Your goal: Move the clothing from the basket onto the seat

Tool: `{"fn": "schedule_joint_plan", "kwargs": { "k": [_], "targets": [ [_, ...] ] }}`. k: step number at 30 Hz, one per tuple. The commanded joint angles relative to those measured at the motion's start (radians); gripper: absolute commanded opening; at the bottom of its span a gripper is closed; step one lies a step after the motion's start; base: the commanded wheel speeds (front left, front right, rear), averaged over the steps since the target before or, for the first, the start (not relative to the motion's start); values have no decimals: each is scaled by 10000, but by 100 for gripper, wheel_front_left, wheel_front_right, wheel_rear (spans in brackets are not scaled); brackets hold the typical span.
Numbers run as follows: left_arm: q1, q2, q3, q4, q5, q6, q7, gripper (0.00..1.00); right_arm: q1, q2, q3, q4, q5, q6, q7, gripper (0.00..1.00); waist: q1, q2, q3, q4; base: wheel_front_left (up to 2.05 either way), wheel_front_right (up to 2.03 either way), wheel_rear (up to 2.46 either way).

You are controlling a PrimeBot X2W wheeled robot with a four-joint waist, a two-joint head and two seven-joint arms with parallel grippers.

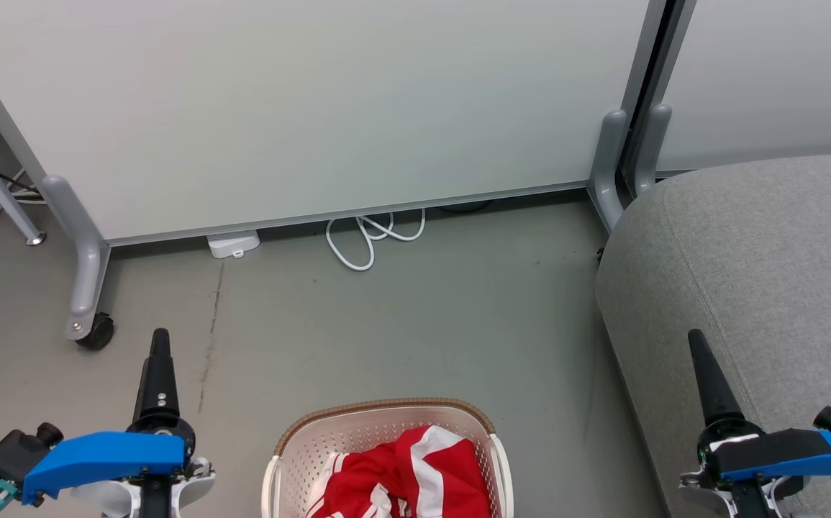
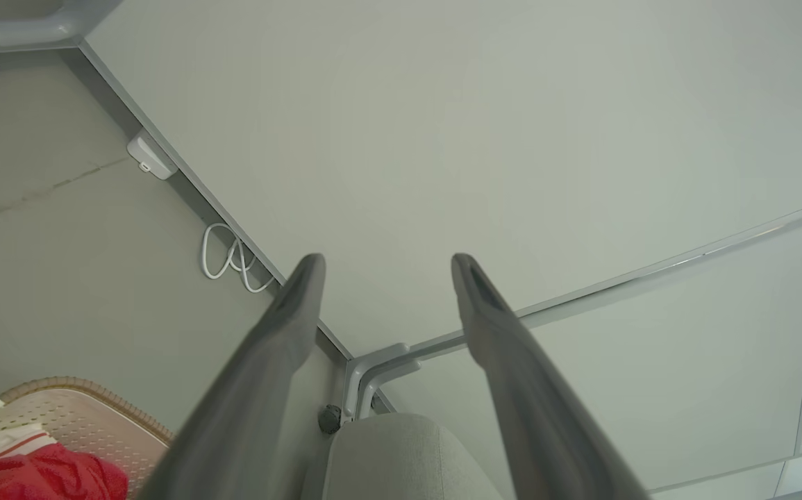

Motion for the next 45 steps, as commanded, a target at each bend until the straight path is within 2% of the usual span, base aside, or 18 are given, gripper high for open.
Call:
{"fn": "schedule_joint_plan", "kwargs": {
  "k": [1, 14, 27, 45],
  "targets": [
    [-285, 78, -82, -215, 350, 38, -79, 100, -260, -55, 45, -201, -329, 10, -94, 100, 0, 0, 3, 2, 0, 0, 0],
    [-299, 89, -708, -371, 3520, 360, -609, 100, -317, -64, 543, -285, -2801, 14, -628, 100, 0, 0, 38, 25, 0, 0, 0],
    [-322, 134, -1197, -265, 5689, 445, -1012, 100, -316, -76, 799, -119, -4619, 17, -1031, 100, 0, 0, 45, 84, 0, 0, 0],
    [-353, 320, -1811, -146, 7765, 555, -1494, 100, -347, -82, 1167, 172, -6631, 21, -1519, 100, 0, 0, 65, 145, 0, 0, 0]
  ]
}}
